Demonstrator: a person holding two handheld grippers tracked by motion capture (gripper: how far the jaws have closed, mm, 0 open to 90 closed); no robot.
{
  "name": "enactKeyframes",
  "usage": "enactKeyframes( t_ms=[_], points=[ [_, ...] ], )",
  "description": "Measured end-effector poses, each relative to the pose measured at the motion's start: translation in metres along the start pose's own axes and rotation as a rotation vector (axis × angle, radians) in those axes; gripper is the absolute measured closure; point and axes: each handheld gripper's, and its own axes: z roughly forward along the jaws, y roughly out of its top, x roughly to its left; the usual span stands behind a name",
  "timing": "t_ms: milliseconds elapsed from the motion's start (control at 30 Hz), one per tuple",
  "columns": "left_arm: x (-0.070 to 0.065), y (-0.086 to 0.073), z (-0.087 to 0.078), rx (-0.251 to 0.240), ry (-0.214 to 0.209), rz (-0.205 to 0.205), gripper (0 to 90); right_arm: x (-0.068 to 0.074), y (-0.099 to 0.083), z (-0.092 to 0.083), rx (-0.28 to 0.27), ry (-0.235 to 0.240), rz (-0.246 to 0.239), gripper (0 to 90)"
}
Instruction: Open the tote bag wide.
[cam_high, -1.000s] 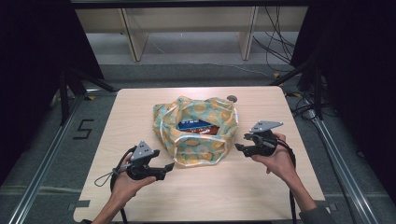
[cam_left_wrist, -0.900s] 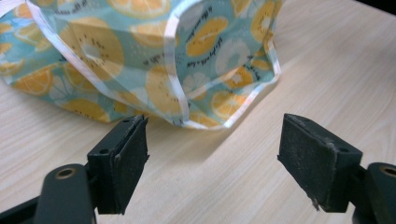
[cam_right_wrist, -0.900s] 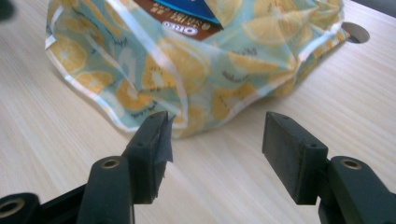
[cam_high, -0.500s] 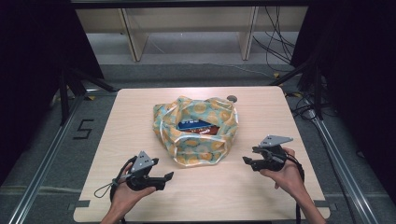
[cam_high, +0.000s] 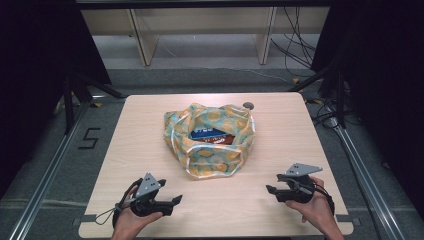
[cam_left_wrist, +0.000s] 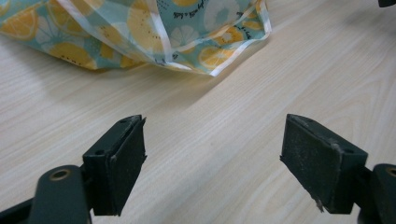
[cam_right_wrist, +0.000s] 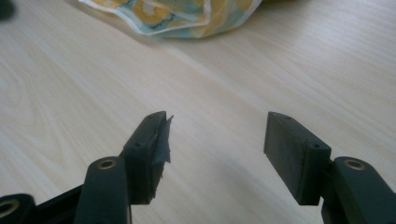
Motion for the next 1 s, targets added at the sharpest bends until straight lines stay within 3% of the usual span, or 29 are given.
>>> enactKeyframes(
  t_ms=[100,167,200,233,267,300,400,500,533,600,700,767,800,867,900,933,967,1000],
  points=[
    [-0.002,-0.003,0.000,-0.013,0.007,-0.028,21.1,0.001,-0.004,-0.002,0.006,0.003,0.009,40.4],
    [-0.001,-0.005,-0.001,-0.004,0.005,-0.021,21.1,0.000,-0.007,-0.003,-0.007,0.000,-0.003,40.5],
    [-0.001,-0.006,-0.002,0.001,0.009,-0.007,21.1,0.001,-0.008,-0.005,0.008,0.005,0.019,40.4],
    [-0.001,-0.007,-0.002,0.006,0.002,-0.019,21.1,0.002,-0.009,-0.006,0.006,0.004,0.028,40.4],
    [-0.004,-0.008,-0.002,0.001,0.006,-0.043,21.0,0.001,-0.011,-0.005,-0.006,0.000,0.002,40.4],
    [-0.005,-0.009,-0.001,-0.013,0.010,-0.040,21.0,0.004,-0.012,-0.008,0.014,0.010,0.035,40.3],
    [-0.005,-0.012,-0.002,0.003,0.004,-0.017,20.6,0.005,-0.017,-0.011,0.000,0.004,0.012,38.2],
    [-0.005,-0.015,-0.004,0.027,0.003,-0.001,20.1,0.009,-0.025,-0.014,-0.002,0.039,0.076,37.8],
    [-0.007,-0.016,-0.004,0.016,0.003,-0.021,20.0,0.008,-0.027,-0.015,-0.005,0.040,0.070,37.5],
    [-0.006,-0.017,-0.006,0.018,-0.001,0.009,19.8,0.009,-0.032,-0.018,-0.007,0.037,0.074,36.6],
    [-0.007,-0.019,-0.005,0.005,0.006,-0.004,19.5,0.011,-0.039,-0.021,-0.001,0.045,0.074,35.8],
    [-0.002,-0.019,-0.007,0.040,0.016,0.046,19.5,0.011,-0.043,-0.021,-0.001,0.053,0.077,35.3],
    [-0.005,-0.019,-0.004,0.011,0.007,0.002,19.5,0.012,-0.045,-0.022,0.006,0.037,0.078,35.0],
    [-0.005,-0.019,-0.004,0.014,0.007,-0.001,19.5,0.010,-0.046,-0.022,0.009,0.055,0.081,34.8],
    [-0.005,-0.019,-0.003,0.011,0.004,-0.007,19.5,0.013,-0.047,-0.021,0.010,0.050,0.112,34.6],
    [-0.007,-0.020,-0.003,0.011,0.009,-0.025,19.4,0.010,-0.047,-0.021,0.008,0.030,0.079,34.4],
    [-0.007,-0.020,-0.003,0.014,0.008,-0.026,19.4,0.009,-0.047,-0.021,0.020,0.036,0.076,34.4],
    [-0.004,-0.019,-0.003,0.021,0.009,0.012,19.4,0.009,-0.047,-0.020,0.017,0.030,0.074,34.3]
  ],
)
